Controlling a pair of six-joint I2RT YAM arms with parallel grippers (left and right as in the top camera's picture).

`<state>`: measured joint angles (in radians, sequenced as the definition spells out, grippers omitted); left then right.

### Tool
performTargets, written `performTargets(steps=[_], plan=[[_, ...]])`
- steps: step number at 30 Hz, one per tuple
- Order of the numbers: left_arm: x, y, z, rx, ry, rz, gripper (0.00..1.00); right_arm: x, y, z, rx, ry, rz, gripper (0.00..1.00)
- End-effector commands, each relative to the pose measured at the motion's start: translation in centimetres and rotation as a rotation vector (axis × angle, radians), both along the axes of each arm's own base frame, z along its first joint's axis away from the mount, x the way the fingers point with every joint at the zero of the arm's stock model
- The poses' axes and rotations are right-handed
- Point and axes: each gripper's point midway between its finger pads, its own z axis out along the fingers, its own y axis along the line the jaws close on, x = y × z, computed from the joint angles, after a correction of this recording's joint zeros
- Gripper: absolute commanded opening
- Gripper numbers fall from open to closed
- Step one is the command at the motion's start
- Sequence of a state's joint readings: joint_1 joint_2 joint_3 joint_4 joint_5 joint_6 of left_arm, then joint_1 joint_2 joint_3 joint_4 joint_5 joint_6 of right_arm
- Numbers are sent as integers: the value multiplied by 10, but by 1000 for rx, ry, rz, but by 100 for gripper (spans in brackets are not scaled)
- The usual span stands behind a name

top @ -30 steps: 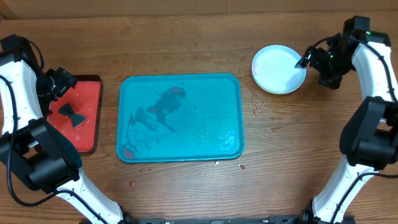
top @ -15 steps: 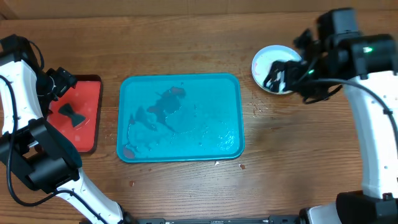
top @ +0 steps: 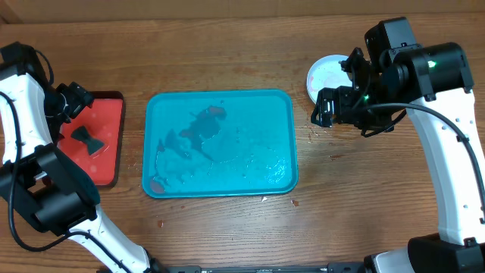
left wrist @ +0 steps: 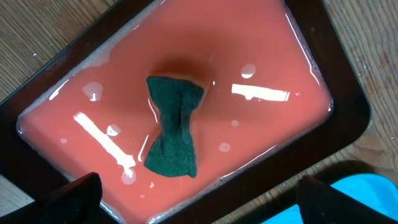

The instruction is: Clean dirty plates on tray and stack at the side

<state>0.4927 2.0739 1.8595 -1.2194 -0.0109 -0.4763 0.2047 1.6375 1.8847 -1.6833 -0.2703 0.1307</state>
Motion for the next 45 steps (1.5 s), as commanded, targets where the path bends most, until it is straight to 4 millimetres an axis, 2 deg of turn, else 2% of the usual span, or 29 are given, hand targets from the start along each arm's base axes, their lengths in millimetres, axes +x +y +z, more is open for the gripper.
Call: performTargets(steps=[1,3,5,7,11,13,14,16,21,24,31,37,41,43,45], plan=[[4,0,13,14,-34,-4,100,9,-10,4,-58,-67,-9,100],[4,0,13,14,-35,-4,100,20,-12,12,-71,-141,-18,100],[4,0,13,14,-34,-4,100,27,-12,30,-51,-283,-25,100],[4,0,13,14,-34,-4,100,24,-15,39,-43,-376,-35,100],[4,0,13,14,-35,-4,100,11,-21,39,-5,-557,-55,100],[4,0,13,14,-35,-4,100,1,-29,25,14,-670,-80,100],[4,0,13,14,-34,-4,100,-5,-33,7,24,-730,-94,100],[4,0,13,14,-35,-5,100,-9,-35,-13,42,-825,-103,100],[4,0,13,14,-34,-4,100,-28,-44,-46,100,-1127,-138,100],[5,-2,13,14,-34,-10,100,-39,-47,-52,118,-1252,-150,100],[5,-2,13,14,-34,-10,100,-52,-67,-55,79,-1404,-241,100],[5,-2,13,14,-34,-10,100,-45,-85,-61,39,-1487,-314,100],[5,-2,13,14,-34,-10,100,-44,-92,-71,3,-1449,-334,100],[5,-2,13,14,-34,-10,100,-43,-92,-93,-16,-1363,-326,100],[5,-2,13,14,-34,-10,100,-43,-94,-91,-29,-1370,-329,100]])
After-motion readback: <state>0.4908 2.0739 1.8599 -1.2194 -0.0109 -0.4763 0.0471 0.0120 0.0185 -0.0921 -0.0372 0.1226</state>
